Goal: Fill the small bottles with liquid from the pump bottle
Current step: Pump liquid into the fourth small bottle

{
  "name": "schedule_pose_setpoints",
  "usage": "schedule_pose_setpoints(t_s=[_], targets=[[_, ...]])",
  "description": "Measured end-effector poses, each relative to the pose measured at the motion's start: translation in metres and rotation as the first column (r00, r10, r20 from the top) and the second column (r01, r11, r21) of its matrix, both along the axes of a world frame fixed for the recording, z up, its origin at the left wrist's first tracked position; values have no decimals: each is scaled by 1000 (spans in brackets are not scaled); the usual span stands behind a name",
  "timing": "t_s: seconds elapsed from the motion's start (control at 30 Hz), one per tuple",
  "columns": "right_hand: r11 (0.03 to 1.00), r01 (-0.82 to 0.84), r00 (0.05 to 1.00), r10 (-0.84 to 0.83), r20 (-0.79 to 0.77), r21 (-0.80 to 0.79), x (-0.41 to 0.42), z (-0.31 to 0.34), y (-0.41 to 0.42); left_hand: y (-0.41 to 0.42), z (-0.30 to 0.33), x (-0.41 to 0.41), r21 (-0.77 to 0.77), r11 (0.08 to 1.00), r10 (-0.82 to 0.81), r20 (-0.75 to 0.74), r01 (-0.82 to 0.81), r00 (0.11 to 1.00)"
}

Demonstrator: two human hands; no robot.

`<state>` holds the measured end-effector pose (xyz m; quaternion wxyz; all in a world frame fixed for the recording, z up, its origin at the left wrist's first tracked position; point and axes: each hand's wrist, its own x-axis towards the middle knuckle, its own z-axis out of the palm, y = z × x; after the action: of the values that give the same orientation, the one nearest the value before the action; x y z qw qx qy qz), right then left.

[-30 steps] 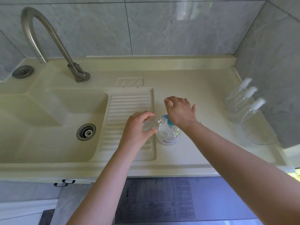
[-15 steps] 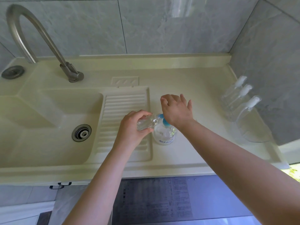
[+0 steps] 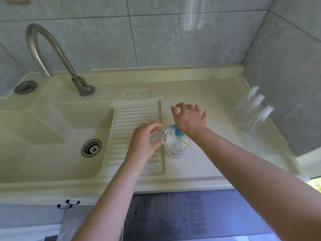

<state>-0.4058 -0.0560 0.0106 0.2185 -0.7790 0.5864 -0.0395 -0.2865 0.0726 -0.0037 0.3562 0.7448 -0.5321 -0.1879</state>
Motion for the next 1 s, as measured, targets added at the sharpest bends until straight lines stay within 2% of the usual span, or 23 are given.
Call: schedule_pose_setpoints(t_s=[0.1, 0.37, 0.63, 0.87, 1.0], targets=[[999, -10, 1000, 10, 0, -32, -1, 1, -1, 0, 0, 0, 0, 1000, -6, 1, 6, 1000], [1000, 10, 1000, -11, 22, 12, -2, -12, 6, -2, -5, 3, 7, 1000, -23, 26, 23, 999], [996, 15, 994, -5, 111, -88, -4, -5, 8, -2, -5, 1, -8, 1000, -2, 0, 2, 1000], [999, -15, 994, 19, 104, -46, -5, -2, 1, -3, -6, 1, -22, 1000, -3, 3, 3, 1000], [997, -34, 999, 35, 22, -70, -4, -10, 5, -4, -9, 3, -4, 1000, -3, 29, 3, 1000]])
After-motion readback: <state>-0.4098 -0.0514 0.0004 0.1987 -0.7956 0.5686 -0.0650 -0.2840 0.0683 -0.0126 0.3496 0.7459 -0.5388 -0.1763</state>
